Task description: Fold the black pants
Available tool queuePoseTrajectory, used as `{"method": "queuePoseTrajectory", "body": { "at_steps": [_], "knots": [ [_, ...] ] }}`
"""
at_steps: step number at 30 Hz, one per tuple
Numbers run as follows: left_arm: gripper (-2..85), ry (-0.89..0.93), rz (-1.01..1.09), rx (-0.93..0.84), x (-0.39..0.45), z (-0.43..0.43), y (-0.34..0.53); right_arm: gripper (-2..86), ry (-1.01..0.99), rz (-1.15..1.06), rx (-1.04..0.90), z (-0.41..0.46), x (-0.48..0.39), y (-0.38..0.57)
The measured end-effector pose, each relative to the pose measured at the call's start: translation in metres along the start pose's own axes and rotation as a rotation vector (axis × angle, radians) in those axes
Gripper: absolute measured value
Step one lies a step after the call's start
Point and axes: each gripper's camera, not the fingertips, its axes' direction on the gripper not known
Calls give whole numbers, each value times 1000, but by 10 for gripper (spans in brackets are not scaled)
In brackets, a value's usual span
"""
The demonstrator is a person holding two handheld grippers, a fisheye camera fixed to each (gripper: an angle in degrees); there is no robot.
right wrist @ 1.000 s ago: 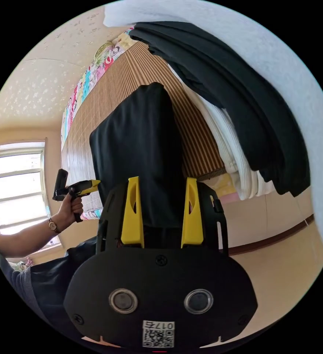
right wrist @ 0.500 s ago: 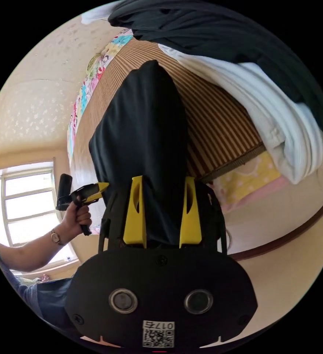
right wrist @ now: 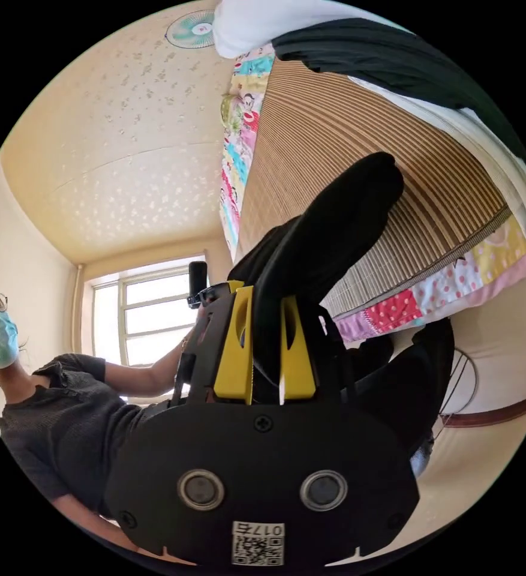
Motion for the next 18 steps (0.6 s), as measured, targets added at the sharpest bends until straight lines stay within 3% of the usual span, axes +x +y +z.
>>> {"method": "queuePoseTrajectory", "body": {
  "at_steps": [5, 13, 18],
  "knots": [
    [65, 51, 92, 64, 70, -9, -3, 46, -215, -193, 100, -52, -59, 47],
    [64, 210, 433, 239, 257, 25, -78, 44, -211, -654, 175, -156, -224, 124],
    [65, 213, 679, 318, 359, 42, -135, 43, -99, -858, 247, -194, -301, 203]
  ]
}}
